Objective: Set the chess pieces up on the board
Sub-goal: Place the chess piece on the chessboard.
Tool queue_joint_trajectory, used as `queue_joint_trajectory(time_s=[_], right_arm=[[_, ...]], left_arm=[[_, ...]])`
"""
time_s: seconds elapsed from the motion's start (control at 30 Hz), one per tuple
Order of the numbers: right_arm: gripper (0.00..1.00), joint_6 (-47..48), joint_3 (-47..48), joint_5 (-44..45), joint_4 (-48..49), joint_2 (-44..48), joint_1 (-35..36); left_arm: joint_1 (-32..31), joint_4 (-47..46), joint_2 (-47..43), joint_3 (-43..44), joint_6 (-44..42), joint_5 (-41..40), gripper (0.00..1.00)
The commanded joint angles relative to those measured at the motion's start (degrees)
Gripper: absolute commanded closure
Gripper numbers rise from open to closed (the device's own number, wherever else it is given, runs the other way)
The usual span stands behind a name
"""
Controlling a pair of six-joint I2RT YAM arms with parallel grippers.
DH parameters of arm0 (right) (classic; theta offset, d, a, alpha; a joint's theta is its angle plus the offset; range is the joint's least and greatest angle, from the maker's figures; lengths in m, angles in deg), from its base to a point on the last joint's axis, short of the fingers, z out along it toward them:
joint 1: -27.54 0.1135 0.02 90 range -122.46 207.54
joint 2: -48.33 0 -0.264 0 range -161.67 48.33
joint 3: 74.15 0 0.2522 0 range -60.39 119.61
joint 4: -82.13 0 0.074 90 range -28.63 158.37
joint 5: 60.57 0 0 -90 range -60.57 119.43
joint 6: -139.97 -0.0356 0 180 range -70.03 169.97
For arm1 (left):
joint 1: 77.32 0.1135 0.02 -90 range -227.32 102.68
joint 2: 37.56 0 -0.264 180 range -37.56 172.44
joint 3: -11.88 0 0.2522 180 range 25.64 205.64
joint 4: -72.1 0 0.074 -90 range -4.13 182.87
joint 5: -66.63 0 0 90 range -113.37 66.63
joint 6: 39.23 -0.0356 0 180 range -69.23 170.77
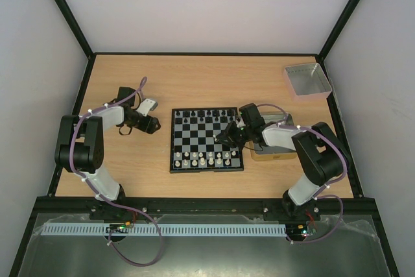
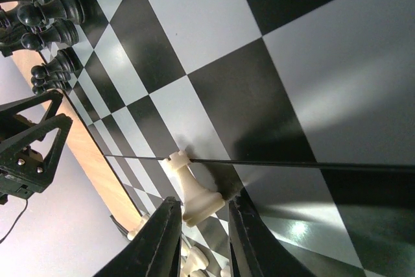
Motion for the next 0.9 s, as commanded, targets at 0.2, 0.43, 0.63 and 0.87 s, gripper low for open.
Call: queue_joint_trajectory(time_s=[0.2, 0.43, 0.63, 0.87], right_arm=[[0.79, 5.8, 5.9, 4.9, -9.8, -1.4, -0.3], [0.79, 15.4, 14.1, 13.7, -26.6, 0.7, 0.2], [0.79, 21.3, 19.2, 20.4, -36.6, 2.7, 3.2], [0.8, 30.3, 29.8, 35.0, -49.4, -3.8, 11.9]], left_arm=[[0.2, 6.3, 4.9, -3.0, 1.4, -3.5, 0.24], [0.3, 6.5, 4.6, -3.1, 1.1, -3.0, 0.24], [0.3, 6.5, 4.5, -3.1, 0.9, -2.8, 0.24], [0.3, 6.5, 4.3, -3.2, 0.8, -2.7, 0.24]])
